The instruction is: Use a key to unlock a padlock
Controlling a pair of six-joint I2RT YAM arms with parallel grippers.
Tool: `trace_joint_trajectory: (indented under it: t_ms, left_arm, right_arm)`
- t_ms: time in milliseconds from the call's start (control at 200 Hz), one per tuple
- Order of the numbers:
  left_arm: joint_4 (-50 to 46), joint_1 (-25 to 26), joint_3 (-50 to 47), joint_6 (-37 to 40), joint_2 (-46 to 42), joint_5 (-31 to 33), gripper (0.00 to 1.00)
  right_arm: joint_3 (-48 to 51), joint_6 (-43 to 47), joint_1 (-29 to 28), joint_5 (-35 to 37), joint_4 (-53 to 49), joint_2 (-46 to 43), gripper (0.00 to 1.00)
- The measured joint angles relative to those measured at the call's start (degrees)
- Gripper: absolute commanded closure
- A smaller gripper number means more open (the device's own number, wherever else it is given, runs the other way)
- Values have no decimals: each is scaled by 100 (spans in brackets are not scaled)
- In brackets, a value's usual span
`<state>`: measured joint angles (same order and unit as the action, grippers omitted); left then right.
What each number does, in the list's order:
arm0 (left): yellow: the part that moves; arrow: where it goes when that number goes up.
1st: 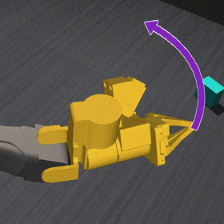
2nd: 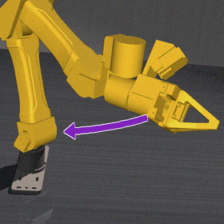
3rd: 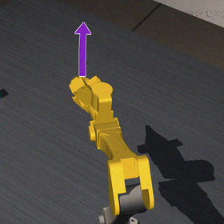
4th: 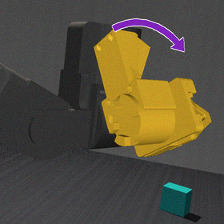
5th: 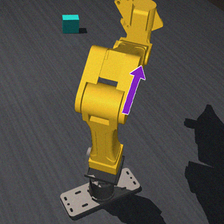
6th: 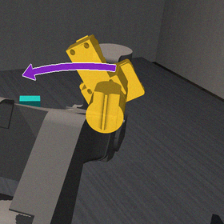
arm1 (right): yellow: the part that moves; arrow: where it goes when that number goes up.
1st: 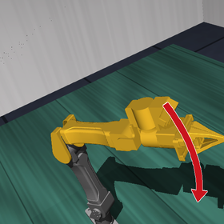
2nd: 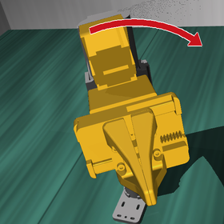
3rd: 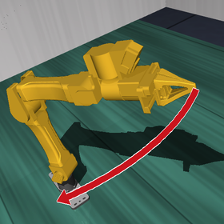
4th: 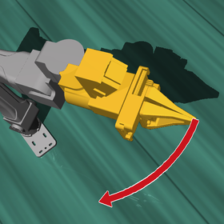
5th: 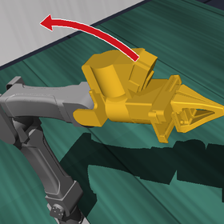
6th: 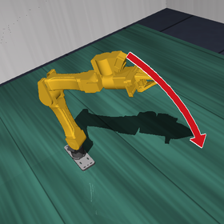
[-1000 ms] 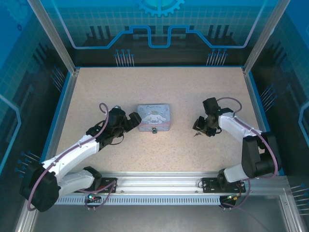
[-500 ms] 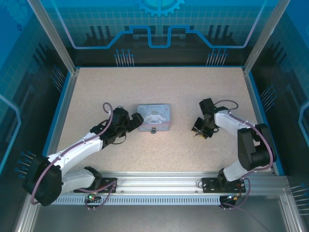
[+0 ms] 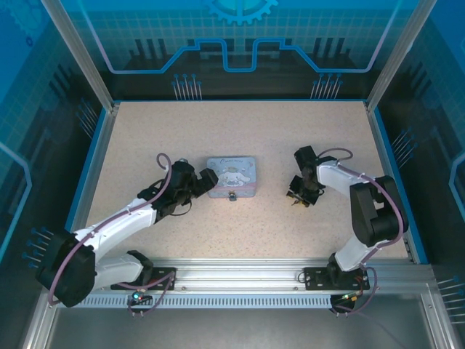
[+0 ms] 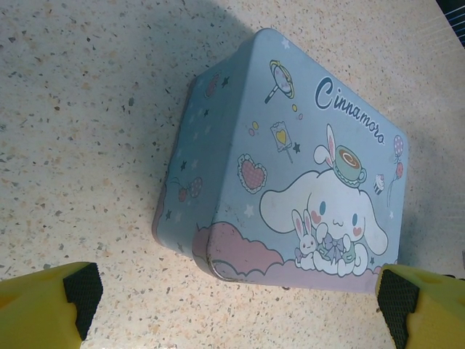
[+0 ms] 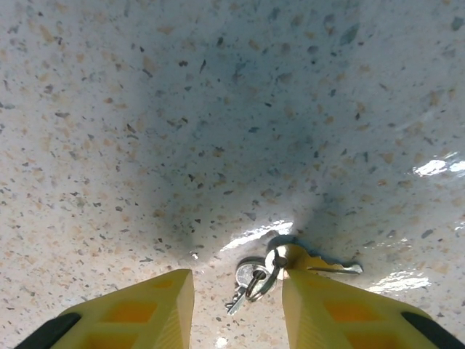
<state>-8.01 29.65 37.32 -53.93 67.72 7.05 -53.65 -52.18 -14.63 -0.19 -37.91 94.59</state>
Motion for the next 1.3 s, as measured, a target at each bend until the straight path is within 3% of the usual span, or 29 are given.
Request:
trace_joint_trajectory:
  t_ms: [930,1175,1296]
  left_arm:
    - [61,22,57,0,50,-90,1]
    - [57,48,111,0,59,-90,1]
    - [57,57,155,0,70,-87,1]
  right_arm:
    - [50,-35,4,170,-66,15,65]
    - [52,-37,4,175,-66,15,71]
    - [52,-46,4,177,-63,15,79]
